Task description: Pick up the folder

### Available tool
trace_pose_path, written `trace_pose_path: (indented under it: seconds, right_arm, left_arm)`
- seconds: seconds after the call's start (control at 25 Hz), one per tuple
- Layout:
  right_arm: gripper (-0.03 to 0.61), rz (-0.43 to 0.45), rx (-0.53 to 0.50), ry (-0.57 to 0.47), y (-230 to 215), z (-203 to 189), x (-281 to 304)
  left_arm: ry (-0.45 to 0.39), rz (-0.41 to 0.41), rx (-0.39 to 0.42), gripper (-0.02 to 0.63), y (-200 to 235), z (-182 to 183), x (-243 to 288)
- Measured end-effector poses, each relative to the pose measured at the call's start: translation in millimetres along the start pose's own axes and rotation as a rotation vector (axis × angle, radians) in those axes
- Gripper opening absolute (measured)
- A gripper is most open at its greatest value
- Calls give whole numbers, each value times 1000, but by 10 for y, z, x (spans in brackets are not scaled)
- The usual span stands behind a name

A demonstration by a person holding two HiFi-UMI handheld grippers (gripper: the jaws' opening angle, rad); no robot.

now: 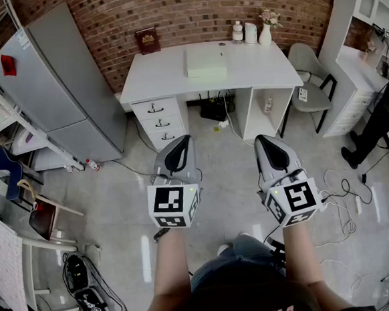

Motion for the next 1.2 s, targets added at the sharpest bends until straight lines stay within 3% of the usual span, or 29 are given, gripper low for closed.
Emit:
trace_pose_path:
  seconds: [0.28, 0.52, 0.64, 0.88, 1.2]
  right_arm:
    - [0, 2, -41, 18, -32, -35, 200]
    - [2, -9, -35, 23, -344, -178, 530]
    - [-6, 8, -55, 33, -593, -243, 786]
    - [-10, 44, 3, 73, -1249, -386, 1389]
    - [2, 72, 17, 97, -2248, -516, 2297]
  left_arm:
    - [2, -31, -14, -2, 53, -59, 167]
    - [35, -24, -57, -2, 139, -189, 584]
    - [60, -7, -88, -2, 224, -259, 920]
    - [104, -29, -56, -2, 275, -372, 1798]
    - [108, 31, -75, 0, 436, -475, 2986]
Point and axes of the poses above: the fingertips, and each gripper's own axes: x forward along the fingers, y to its left, z out of its top, the point moved 9 cm from there along -x, backward along the fingers, and after that the axes turned 14 degrees about z, right-handed, at the moved point
